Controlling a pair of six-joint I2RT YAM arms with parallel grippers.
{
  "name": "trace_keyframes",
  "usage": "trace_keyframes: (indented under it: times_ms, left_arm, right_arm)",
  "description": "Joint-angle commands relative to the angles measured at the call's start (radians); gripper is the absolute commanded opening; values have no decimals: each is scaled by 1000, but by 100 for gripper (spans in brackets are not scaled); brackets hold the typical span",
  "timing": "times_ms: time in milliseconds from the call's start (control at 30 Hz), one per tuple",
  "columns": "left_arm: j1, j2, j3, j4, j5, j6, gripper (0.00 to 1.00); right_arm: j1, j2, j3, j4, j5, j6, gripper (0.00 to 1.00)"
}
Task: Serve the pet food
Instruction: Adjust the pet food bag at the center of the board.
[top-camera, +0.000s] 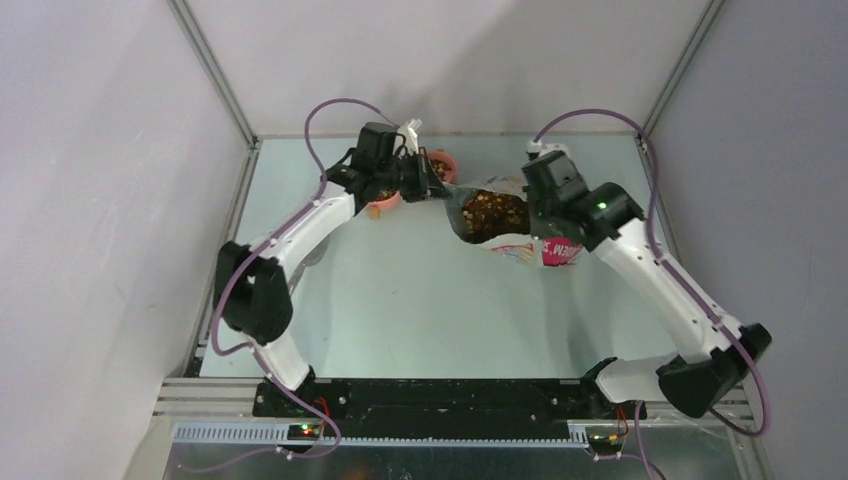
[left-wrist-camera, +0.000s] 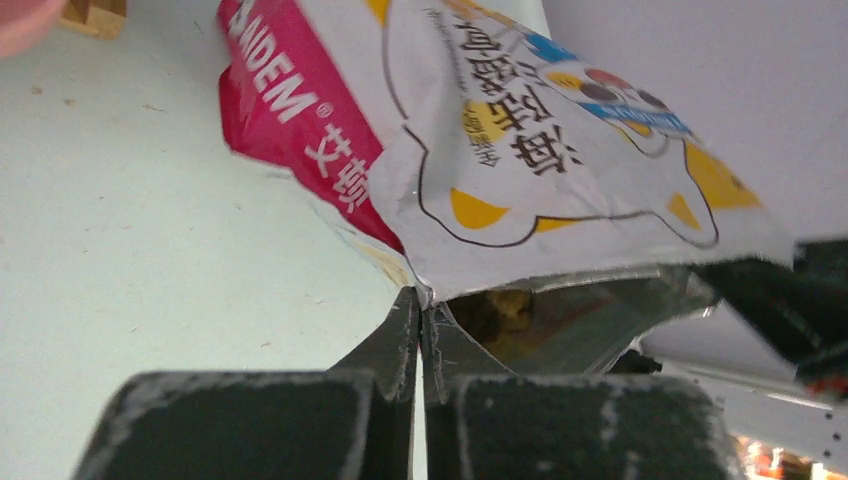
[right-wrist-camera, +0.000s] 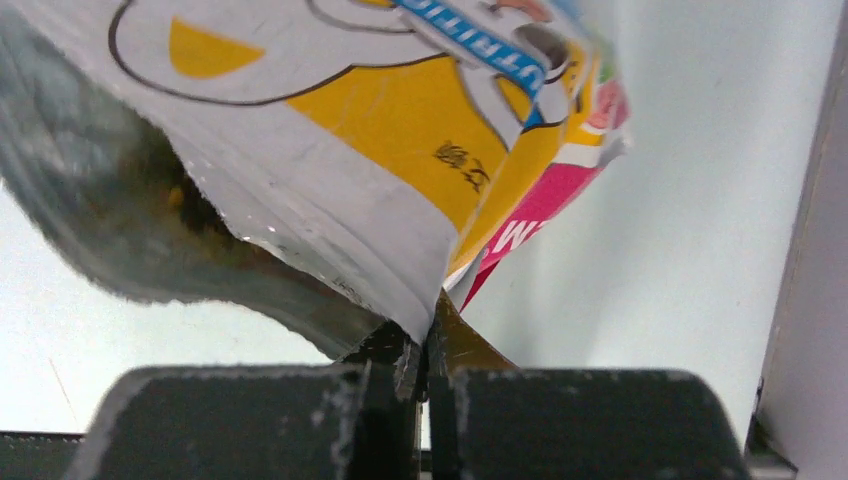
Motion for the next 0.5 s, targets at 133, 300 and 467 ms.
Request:
trace_keyframes:
  times_ms: [133,300,467]
  left_arm:
    - [45,-267,112,-182,-15,155,0]
    - [45,-311,235,-368,-70,147,0]
    - [45,-373,233,-372,-97,142,0]
  right_arm:
    - [-81,-199,72,349,-164,-192,0]
    - [-141,-93,299,194,-187,-109,0]
    - [-134,-76,305,246,-231,-88,0]
